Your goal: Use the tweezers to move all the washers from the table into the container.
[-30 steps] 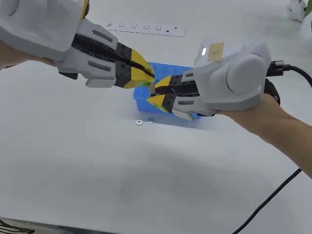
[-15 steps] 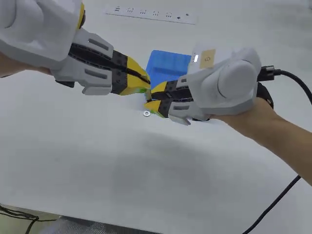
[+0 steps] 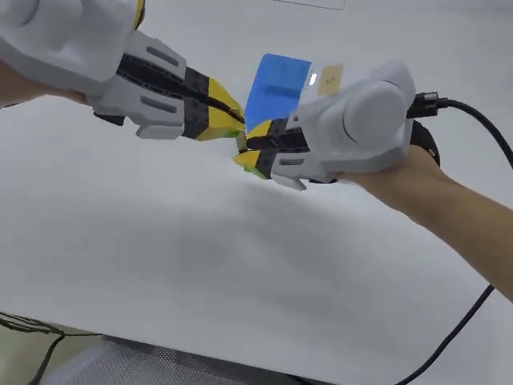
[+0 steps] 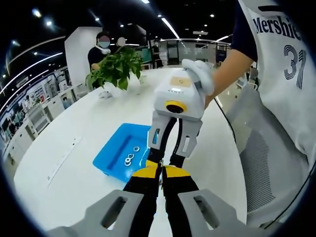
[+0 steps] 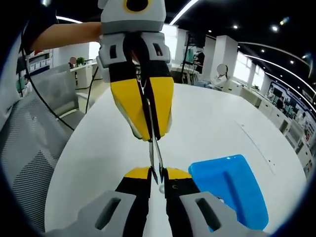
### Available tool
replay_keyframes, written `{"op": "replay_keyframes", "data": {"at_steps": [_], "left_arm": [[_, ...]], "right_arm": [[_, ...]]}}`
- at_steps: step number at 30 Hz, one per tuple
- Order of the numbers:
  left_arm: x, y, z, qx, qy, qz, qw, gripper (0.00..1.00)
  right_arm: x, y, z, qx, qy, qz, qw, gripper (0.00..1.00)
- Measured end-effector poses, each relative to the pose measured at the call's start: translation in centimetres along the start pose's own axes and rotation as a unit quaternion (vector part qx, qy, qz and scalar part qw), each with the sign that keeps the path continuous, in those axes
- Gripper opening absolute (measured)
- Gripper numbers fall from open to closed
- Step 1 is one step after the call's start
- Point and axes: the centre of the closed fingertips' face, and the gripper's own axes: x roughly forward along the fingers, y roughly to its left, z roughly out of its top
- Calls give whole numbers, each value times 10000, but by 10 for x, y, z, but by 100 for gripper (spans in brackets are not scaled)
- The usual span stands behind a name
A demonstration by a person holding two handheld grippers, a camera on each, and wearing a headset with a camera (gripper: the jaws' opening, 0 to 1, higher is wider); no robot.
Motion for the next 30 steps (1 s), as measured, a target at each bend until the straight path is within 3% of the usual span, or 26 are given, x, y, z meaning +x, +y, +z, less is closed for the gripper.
{"op": "replay_keyframes", "data": {"at_steps": [21, 30], "left_arm": [[16, 2, -11, -211, -30, -143, 9997, 6], [18, 4, -9, -295, -83, -146, 9994, 6]], "right_arm": [[4, -2, -18, 194, 129, 33, 9997, 11], [4, -4, -19, 267, 87, 45, 9996, 11]]}}
